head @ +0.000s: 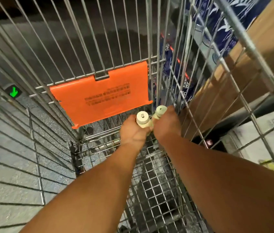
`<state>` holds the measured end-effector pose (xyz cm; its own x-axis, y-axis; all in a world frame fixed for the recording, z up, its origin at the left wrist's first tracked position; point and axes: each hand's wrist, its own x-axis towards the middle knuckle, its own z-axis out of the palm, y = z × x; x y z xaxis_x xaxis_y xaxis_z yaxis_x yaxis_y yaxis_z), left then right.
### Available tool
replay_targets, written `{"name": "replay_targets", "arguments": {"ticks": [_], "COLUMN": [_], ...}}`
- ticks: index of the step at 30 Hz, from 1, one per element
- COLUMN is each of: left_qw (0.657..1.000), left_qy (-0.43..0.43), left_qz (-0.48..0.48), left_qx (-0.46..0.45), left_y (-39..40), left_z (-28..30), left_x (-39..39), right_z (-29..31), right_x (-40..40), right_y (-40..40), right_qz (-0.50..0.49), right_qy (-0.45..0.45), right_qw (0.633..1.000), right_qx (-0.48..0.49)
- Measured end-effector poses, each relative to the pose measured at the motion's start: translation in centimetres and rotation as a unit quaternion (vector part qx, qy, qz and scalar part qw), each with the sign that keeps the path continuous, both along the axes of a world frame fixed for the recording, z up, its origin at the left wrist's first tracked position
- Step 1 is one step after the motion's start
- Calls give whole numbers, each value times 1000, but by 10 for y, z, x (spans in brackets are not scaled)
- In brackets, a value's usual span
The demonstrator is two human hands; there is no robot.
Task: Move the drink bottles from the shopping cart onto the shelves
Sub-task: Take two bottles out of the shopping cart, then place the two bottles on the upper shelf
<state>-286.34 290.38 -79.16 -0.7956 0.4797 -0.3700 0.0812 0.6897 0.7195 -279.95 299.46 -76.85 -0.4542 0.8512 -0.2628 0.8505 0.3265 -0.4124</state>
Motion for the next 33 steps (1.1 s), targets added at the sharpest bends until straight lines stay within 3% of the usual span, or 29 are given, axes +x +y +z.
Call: {"name": "replay_targets", "arguments": {"ticks": [6,14,25,29,33], "left_qw": [996,974,908,873,835], "left_qy": [82,192,314,345,361], "left_qz": [-33,-121,-224,-266,-312], "left_qx": [0,18,166,218,274], "left_y": [-3,-50,-179,-206,-234], "left_z": [67,226,562,671,743], "left_x": [-7,-12,60,129,226], "right_z": [57,215,565,671,741], "right_x": [2,20,129,208,311], "right_y": [-22,-77,-240,-284,-333], "right_qz": [-30,-31,-149,-191,-242], "right_qy": [101,131,229,223,214], "right_qw": [994,988,931,906,880], "right_qx": [26,81,243,305,349]}}
